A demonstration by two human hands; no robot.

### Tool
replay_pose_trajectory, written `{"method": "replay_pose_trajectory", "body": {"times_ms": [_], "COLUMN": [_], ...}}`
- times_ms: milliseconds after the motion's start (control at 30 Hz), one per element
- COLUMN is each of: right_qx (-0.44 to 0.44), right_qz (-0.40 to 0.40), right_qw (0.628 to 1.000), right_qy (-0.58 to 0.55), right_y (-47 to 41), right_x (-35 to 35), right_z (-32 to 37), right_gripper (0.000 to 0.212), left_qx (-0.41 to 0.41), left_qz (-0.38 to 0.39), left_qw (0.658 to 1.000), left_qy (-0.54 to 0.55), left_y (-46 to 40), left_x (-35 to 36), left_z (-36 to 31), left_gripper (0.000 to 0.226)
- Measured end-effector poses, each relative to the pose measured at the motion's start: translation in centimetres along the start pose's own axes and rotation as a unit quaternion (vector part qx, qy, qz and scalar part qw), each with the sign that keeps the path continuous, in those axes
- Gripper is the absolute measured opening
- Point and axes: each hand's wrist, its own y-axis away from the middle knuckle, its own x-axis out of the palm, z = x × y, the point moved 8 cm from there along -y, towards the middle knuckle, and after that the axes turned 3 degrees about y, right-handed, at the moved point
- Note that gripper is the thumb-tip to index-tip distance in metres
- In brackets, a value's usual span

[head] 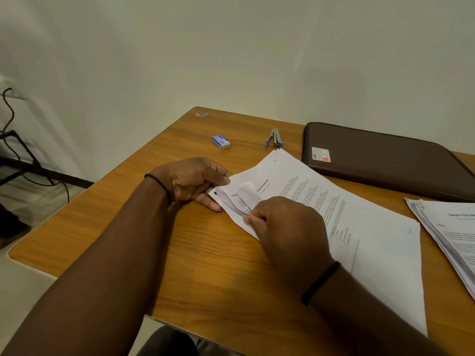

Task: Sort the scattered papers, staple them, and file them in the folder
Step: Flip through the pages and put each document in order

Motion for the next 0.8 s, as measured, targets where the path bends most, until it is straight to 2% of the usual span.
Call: {"method": "replay_pose_trajectory", "body": {"times_ms": [67, 100, 200, 233, 333, 467, 633, 667, 733, 800], "right_qx": [0.041, 0.057, 0.093, 0.108, 0.139, 0.119, 0.054, 0.029, -0.001, -0.019], "right_qz": [0.001, -0.023, -0.150, -0.179, -0.239, -0.301, -0.265, -0.239, -0.139, -0.056], "right_qw": [0.996, 0.990, 0.965, 0.955, 0.925, 0.916, 0.946, 0.956, 0.981, 0.997], "right_qy": [-0.077, -0.123, -0.196, -0.210, -0.261, -0.238, -0.179, -0.164, -0.134, -0.054], "right_y": [0.1, 0.2, 0.9, 1.1, 1.6, 2.0, 1.8, 1.5, 0.9, 0.5], "right_x": [-0.1, -0.4, -2.2, -2.7, -3.5, -4.1, -3.6, -3.3, -2.1, -0.5], "right_z": [-1.0, -1.5, -2.9, -3.3, -4.9, -6.2, -4.2, -3.4, -1.8, -0.8], "right_gripper": [0.040, 0.036, 0.016, 0.017, 0.043, 0.027, 0.030, 0.034, 0.042, 0.051], "left_qx": [0.005, 0.007, 0.017, 0.018, 0.013, 0.015, 0.028, 0.030, 0.032, 0.033], "left_qz": [0.003, 0.003, 0.007, 0.007, 0.008, 0.016, 0.025, 0.029, 0.034, 0.033], "left_qw": [1.000, 1.000, 1.000, 1.000, 1.000, 1.000, 0.999, 0.998, 0.997, 0.997], "left_qy": [0.000, 0.001, 0.005, 0.007, 0.017, 0.017, 0.034, 0.041, 0.057, 0.066], "left_y": [0.0, 0.0, 0.0, 0.0, 0.0, 0.0, 0.0, -0.1, -0.1, -0.1], "left_x": [0.2, 0.2, 0.0, -0.1, 0.0, 0.4, 0.8, 0.9, 1.0, 0.8], "left_z": [0.0, 0.0, -0.1, 0.0, 0.1, -0.1, -0.4, -0.3, -0.3, -0.3], "left_gripper": [0.021, 0.022, 0.023, 0.024, 0.024, 0.025, 0.025, 0.025, 0.025, 0.024]}}
